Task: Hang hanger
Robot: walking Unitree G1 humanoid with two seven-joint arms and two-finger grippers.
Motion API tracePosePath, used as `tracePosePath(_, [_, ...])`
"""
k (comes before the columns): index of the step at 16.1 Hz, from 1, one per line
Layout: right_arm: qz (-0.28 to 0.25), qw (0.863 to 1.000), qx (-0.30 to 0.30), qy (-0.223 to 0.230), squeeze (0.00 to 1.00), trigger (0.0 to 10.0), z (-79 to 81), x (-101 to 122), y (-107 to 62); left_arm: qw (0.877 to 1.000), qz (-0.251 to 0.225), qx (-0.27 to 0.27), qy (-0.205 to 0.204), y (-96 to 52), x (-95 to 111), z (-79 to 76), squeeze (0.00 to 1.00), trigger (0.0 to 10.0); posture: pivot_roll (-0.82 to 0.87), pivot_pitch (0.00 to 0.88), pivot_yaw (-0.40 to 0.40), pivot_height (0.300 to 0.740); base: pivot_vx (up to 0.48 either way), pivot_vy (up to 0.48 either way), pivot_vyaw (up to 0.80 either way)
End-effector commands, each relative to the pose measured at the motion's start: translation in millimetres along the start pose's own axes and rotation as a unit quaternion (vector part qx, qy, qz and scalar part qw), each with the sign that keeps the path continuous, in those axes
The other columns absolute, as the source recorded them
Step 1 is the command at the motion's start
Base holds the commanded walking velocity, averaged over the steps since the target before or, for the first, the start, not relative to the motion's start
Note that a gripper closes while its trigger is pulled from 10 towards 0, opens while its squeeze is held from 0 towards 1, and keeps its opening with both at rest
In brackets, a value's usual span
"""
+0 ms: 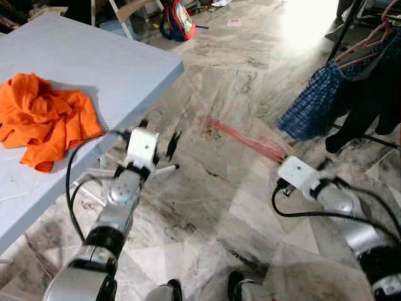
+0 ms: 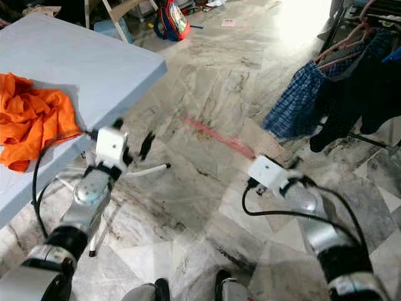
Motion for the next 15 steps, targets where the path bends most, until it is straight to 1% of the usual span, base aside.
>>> tracePosePath(1, [0.026, 0.997, -0.05, 0.059, 0.0, 0.0, -4.3, -9.0, -5.4, 0.999, 0.042, 0.0, -0.011, -13.6, -20.1, -0.5, 1.0, 10.0, 0.0, 0.246, 0.065, 0.74, 0.0, 0.0, 0.0])
tracePosePath(2, [0.046, 0.989, -0.087, 0.114, 0.0, 0.0, -3.9, -15.9, -10.6, 0.998, 0.062, -0.001, -0.023, -21.9, -30.4, -2.3, 1.0, 10.0, 0.0, 0.247, 0.067, 0.74, 0.0, 0.0, 0.0])
tracePosePath(3, [0.065, 0.976, -0.122, 0.17, 0.0, 0.0, -2.5, -22.2, -17.0, 0.996, 0.085, 0.003, -0.036, -30.5, -40.7, -3.1, 1.0, 10.0, -0.01, 0.245, 0.069, 0.74, 0.0, 0.0, 0.0])
tracePosePath(4, [0.089, 0.952, -0.164, 0.242, 0.0, 0.0, 1.3, -30.1, -25.7, 0.993, 0.108, 0.02, -0.054, -39.5, -50.5, -0.8, 1.0, 10.0, -0.02, 0.245, 0.07, 0.74, 0.0, 0.0, 0.0])
tracePosePath(5, [0.098, 0.945, -0.174, 0.259, 0.0, 0.0, 3.4, -33.2, -28.6, 0.991, 0.114, 0.027, -0.057, -42.4, -53.7, 0.1, 1.0, 10.0, -0.02, 0.245, 0.07, 0.74, 0.0, 0.0, 0.0])
tracePosePath(6, [0.123, 0.916, -0.21, 0.318, 0.0, 0.0, 10.5, -39.8, -37.2, 0.986, 0.142, 0.046, -0.072, -50.8, -63.8, 1.8, 0.65, 10.0, -0.03, 0.24, 0.07, 0.74, 0.0, 0.0, 0.0])
tracePosePath(7, [0.137, 0.901, -0.226, 0.344, 0.0, 3.2, 15.1, -42.0, -41.6, 0.984, 0.153, 0.047, -0.078, -54.3, -67.9, 0.6, 0.0, 10.0, -0.03, 0.239, 0.07, 0.74, 0.0, 0.0, 0.0])
tracePosePath(8, [0.153, 0.886, -0.238, 0.367, 0.0, 10.0, 19.6, -44.1, -45.4, 0.983, 0.161, 0.045, -0.082, -56.5, -70.5, -1.4, 0.0, 10.0, -0.03, 0.236, 0.068, 0.74, 0.0, 0.0, 0.0])
tracePosePath(9, [0.16, 0.879, -0.243, 0.378, 0.0, 10.0, 22.1, -45.2, -47.0, 0.982, 0.165, 0.042, -0.086, -57.2, -71.8, -2.8, 0.0, 10.0, -0.03, 0.236, 0.068, 0.74, 0.0, 0.0, 0.0])
tracePosePath(10, [0.194, 0.863, -0.253, 0.393, 0.0, 10.0, 32.3, -47.1, -53.3, 0.98, 0.172, 0.022, -0.099, -57.8, -73.0, -11.3, 0.0, 10.0, -0.04, 0.235, 0.066, 0.74, 0.0, 0.0, 0.0])
tracePosePath(11, [0.201, 0.86, -0.261, 0.39, 0.0, 10.0, 33.6, -46.7, -55.6, 0.979, 0.172, 0.014, -0.104, -57.5, -72.6, -14.3, 0.0, 10.0, -0.04, 0.24, 0.063, 0.74, 0.0, 0.0, 0.0])
tracePosePath(12, [0.212, 0.851, -0.273, 0.396, 0.0, 10.0, 35.9, -45.6, -60.4, 0.978, 0.174, -0.004, -0.113, -57.6, -72.3, -20.3, 0.0, 10.0, -0.05, 0.245, 0.061, 0.74, 0.0, 0.0, 0.0])
tracePosePath(14, [0.232, 0.834, -0.277, 0.418, 0.0, 10.0, 41.4, -47.9, -64.8, 0.976, 0.178, -0.019, -0.123, -59.5, -73.6, -26.2, 0.0, 10.0, -0.05, 0.247, 0.061, 0.74, 0.0, 0.0, 0.0])
tracePosePath(15, [0.236, 0.832, -0.274, 0.421, 0.0, 10.0, 43.1, -47.8, -65.6, 0.974, 0.181, -0.028, -0.129, -60.9, -74.7, -29.4, 0.0, 10.0, -0.05, 0.246, 0.062, 0.74, 0.0, 0.0, 0.0])
Point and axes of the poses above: a point about 5 cm out from each wrist's last joint towards the gripper, its own y axis pointing out of the wrist towards the gripper, its own x axis along the axis of the wrist's last joint, z = x × y, the point moved 1 cm from there along y, pointing out of the wrist towards the gripper, and after that the axes turned 3 degrees about -y, right-handed, at the moved point
